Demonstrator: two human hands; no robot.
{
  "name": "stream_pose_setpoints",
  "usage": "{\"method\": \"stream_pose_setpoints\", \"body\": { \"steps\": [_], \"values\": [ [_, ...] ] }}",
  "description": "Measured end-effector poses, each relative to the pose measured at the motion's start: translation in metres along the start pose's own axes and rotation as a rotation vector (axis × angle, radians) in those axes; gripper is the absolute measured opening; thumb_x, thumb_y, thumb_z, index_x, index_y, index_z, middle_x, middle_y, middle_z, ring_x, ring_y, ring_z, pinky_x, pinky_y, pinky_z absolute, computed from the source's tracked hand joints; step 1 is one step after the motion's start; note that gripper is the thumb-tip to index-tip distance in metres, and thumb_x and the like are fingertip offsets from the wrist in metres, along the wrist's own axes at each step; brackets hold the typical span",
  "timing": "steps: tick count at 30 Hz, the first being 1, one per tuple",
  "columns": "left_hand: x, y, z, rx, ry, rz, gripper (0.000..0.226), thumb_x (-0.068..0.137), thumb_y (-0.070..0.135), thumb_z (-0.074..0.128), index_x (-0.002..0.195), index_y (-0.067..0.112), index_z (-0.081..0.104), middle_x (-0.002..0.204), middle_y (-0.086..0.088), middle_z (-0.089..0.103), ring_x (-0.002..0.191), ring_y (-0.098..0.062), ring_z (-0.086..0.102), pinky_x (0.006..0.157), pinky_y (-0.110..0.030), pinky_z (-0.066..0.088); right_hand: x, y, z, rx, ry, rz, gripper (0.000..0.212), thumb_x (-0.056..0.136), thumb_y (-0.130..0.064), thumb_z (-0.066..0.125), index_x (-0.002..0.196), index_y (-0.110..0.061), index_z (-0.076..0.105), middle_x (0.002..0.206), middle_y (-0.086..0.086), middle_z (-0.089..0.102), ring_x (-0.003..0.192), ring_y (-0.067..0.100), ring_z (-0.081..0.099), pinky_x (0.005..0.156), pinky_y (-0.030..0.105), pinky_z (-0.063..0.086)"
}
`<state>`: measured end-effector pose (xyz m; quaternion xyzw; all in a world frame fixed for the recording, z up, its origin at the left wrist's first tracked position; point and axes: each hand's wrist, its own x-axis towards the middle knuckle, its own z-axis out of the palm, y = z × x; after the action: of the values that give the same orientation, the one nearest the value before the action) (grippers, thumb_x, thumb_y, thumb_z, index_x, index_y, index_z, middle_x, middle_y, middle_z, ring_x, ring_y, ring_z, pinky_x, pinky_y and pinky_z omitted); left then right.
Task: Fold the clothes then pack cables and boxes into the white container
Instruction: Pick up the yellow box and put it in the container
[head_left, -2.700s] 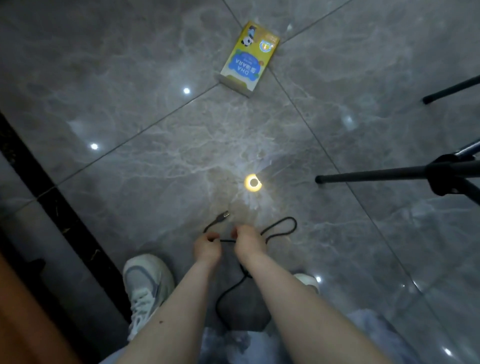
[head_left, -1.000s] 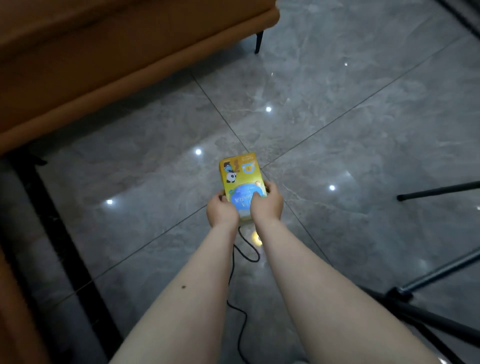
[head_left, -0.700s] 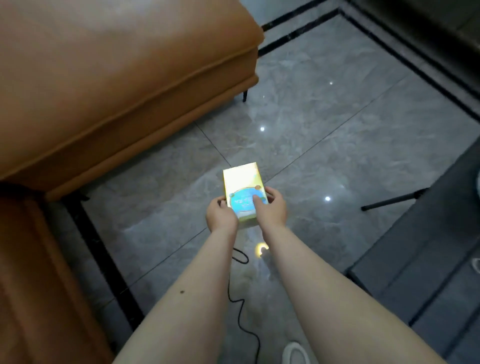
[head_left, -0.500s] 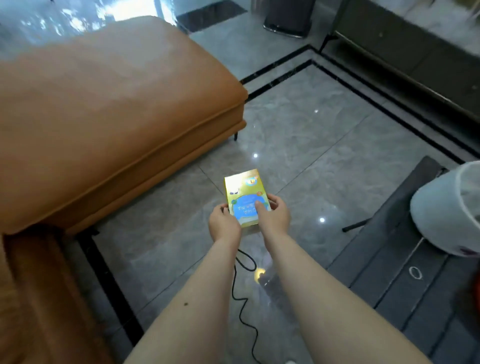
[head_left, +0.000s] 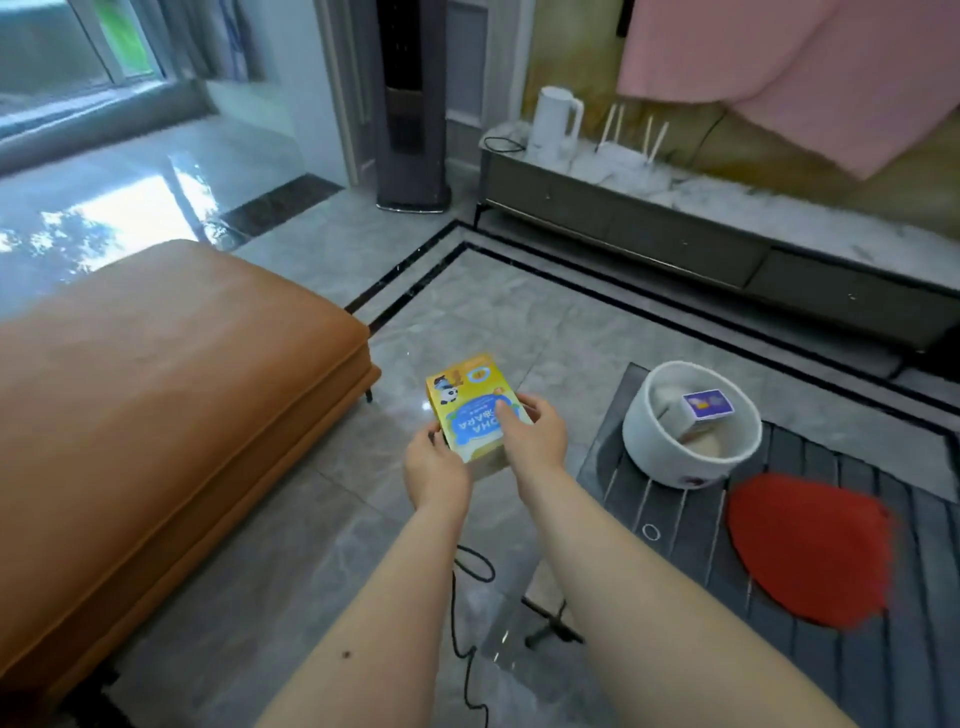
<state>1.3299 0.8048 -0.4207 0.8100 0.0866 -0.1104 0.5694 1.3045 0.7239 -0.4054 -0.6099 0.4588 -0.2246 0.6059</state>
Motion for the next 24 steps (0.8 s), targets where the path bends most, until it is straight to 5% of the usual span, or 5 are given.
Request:
{"method": "stream_pose_setpoints", "body": {
  "steps": [6,16,21,24],
  "values": [
    [-0.061,0.031,0.063,0.074,-0.103,0.055,0.027,0.098,0.013,0.037,0.107,0.010,0.062,0.106,-0.011,0.066,0.082,-0.022,0.051,0.074,-0.026,0.036,0.024,-0.025,-0.085,0.010,0.122,-0.036,0.023,0.083,-0.015,0.066,0.106,-0.010,0.067,0.105,0.005,0.069,0.088,0.016,0.062,0.078,0.026,0.048],
    [-0.119,0.074,0.218,0.160,-0.344,0.217,0.028,0.099,0.007,0.035,0.108,0.000,0.060,0.107,-0.018,0.065,0.096,-0.028,0.060,0.081,-0.031,0.044,0.123,-0.036,-0.252,-0.067,0.277,-0.046,0.022,0.082,-0.018,0.069,0.102,-0.010,0.068,0.105,0.006,0.068,0.100,0.022,0.064,0.088,0.030,0.049],
    [-0.116,0.071,0.278,0.278,-0.310,0.155,0.024,0.097,0.010,0.040,0.102,0.002,0.061,0.106,-0.020,0.065,0.099,-0.034,0.060,0.081,-0.035,0.044,0.189,-0.032,-0.320,-0.272,0.174,0.089,0.014,0.079,-0.022,0.070,0.089,-0.013,0.069,0.098,0.009,0.071,0.088,0.022,0.065,0.077,0.033,0.052],
    [-0.099,0.066,0.299,0.321,-0.275,0.070,0.024,0.096,0.009,0.042,0.105,0.002,0.063,0.112,-0.021,0.064,0.104,-0.035,0.058,0.087,-0.037,0.044,0.218,-0.034,-0.339,-0.478,0.041,0.188,0.010,0.080,-0.021,0.065,0.070,-0.017,0.064,0.093,0.009,0.070,0.100,0.028,0.065,0.082,0.033,0.052]
  ]
}}
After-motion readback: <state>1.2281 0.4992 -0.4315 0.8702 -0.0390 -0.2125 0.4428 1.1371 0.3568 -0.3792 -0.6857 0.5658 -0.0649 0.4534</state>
